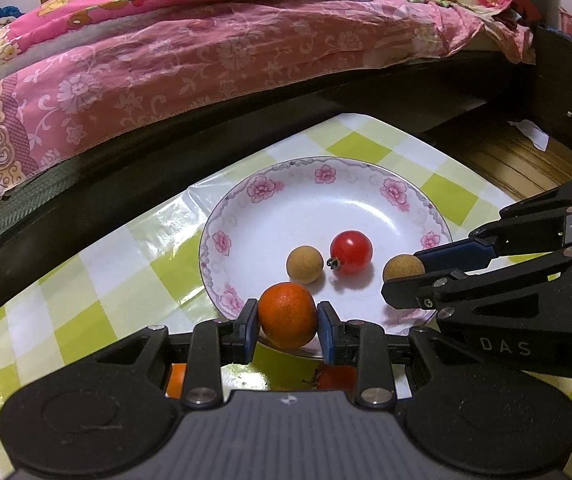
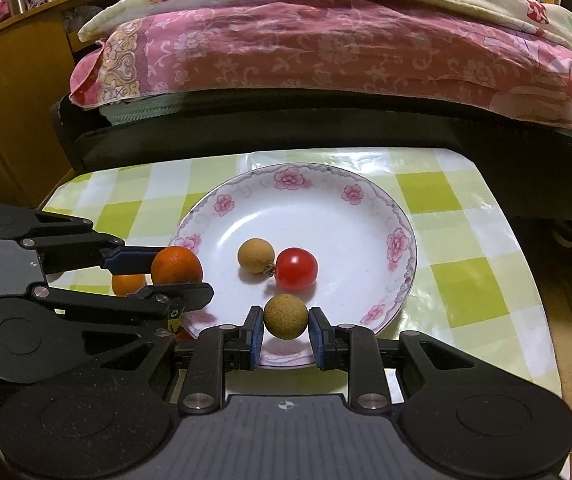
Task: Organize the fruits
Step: 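Carry the tangerine and tan fruit into the plate and open both grippers, then withdraw both grippers from the plate toward the remaining fruits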
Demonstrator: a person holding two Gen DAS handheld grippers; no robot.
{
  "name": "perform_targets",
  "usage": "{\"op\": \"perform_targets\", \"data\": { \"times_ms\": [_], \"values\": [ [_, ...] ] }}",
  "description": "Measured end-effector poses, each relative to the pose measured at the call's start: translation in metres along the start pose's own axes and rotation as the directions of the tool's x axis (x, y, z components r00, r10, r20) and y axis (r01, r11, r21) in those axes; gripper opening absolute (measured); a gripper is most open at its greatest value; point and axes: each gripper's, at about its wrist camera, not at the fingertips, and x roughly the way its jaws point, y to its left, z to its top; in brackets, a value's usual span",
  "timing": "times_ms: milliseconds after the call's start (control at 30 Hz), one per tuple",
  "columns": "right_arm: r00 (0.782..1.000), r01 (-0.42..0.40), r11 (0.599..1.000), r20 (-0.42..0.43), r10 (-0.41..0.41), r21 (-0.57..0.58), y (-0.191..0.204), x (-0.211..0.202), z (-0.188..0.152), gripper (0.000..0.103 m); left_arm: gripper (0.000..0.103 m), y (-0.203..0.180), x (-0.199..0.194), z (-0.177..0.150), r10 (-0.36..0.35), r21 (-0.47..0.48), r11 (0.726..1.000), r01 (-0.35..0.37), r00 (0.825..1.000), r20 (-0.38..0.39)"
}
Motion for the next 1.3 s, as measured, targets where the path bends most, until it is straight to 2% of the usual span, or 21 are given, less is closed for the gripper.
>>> {"op": "perform_targets", "data": {
  "times_ms": [300,867,1300],
  "values": [
    [1.000,0.009,1.000,0.015,-0.009,0.008,-0.004,0.001,0.001,0.025,0.040,0.001,0.000,0.002,0.008,-0.005,1.000,-0.008,1.000,0.006],
    [0.999,0.003,1.000,0.044,-0.003,0.012,-0.001,-0.010,0.001,0.025,0.040,0.009,-0.016,0.001,0.005,-0.028,1.000,-0.004,1.000,0.027],
    [0.995,-0.103,0.995,0.013,0.103,-0.019,0.024,-0.023,-0.010,0.025,0.040,0.023,-0.043,-0.025,-0.022,-0.033,0.999,0.022,1.000,0.012]
  ]
}}
